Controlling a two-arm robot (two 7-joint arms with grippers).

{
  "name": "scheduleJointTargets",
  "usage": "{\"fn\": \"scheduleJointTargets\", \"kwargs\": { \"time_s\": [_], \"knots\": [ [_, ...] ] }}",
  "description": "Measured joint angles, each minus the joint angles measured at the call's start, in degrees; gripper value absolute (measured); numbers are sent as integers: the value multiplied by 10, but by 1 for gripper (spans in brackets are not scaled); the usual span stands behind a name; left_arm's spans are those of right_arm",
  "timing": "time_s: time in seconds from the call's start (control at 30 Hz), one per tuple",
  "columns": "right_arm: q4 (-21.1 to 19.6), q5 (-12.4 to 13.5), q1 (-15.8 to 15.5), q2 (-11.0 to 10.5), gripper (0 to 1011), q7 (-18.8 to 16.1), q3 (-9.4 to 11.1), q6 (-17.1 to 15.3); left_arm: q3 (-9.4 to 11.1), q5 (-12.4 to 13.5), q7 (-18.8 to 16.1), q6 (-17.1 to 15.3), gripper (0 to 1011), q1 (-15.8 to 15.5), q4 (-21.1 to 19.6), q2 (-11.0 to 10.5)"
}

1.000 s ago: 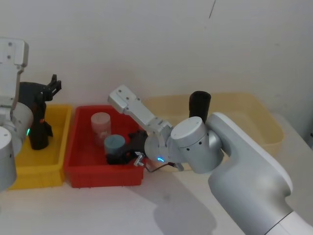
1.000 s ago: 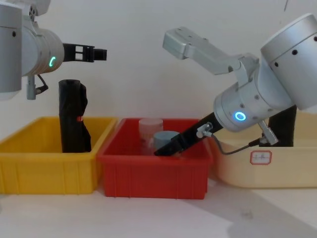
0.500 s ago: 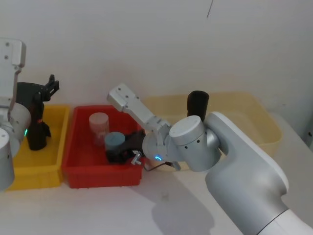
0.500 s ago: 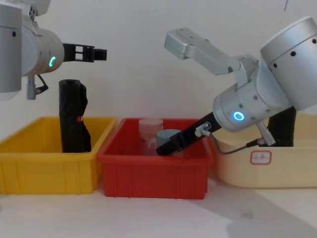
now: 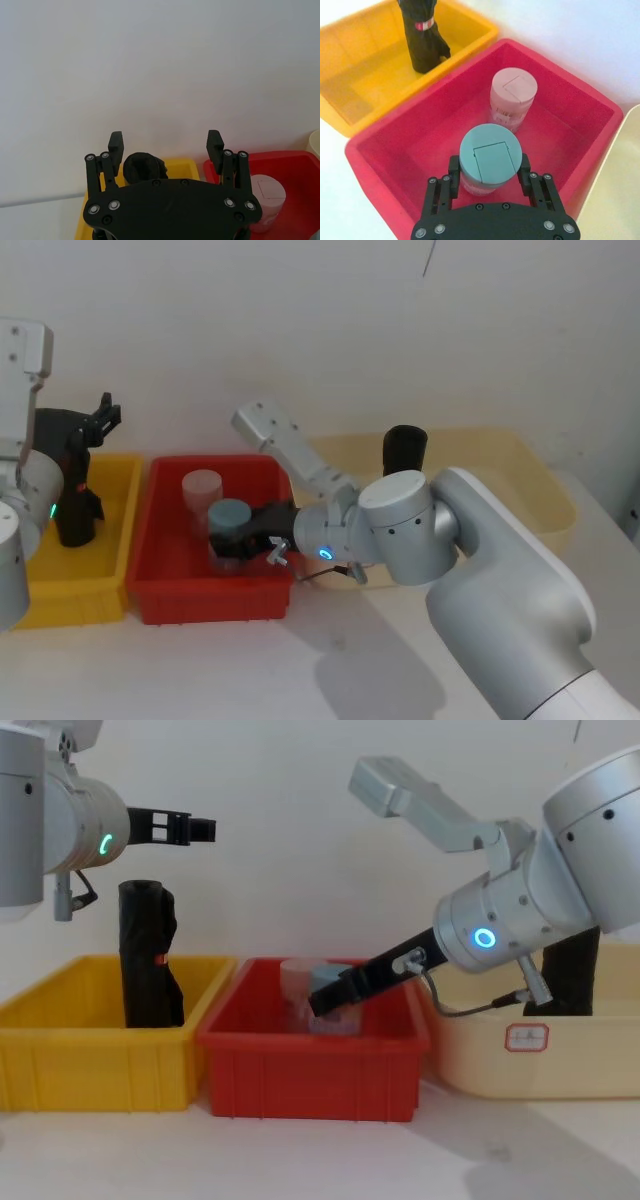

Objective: Pick up the garbage bag with the one hand and transfer it to the other hand.

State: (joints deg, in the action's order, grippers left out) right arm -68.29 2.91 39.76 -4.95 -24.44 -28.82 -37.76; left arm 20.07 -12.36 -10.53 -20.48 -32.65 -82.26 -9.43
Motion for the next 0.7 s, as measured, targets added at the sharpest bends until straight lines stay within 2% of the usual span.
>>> {"fn": "scheduleJointTargets", "kwargs": {
  "time_s": [0.4, 0.6, 0.7],
  "knots": [
    [-32, 44, -22, 6, 672, 5, 58, 2, 0, 0, 0, 0, 1001, 0, 0, 0],
    [-61, 64, -36, 2, 672, 20, 97, 1, 0, 0, 0, 0, 1000, 0, 0, 0],
    [-71, 71, -42, -1, 672, 27, 110, 1, 0, 0, 0, 0, 1000, 0, 0, 0]
  ]
}}
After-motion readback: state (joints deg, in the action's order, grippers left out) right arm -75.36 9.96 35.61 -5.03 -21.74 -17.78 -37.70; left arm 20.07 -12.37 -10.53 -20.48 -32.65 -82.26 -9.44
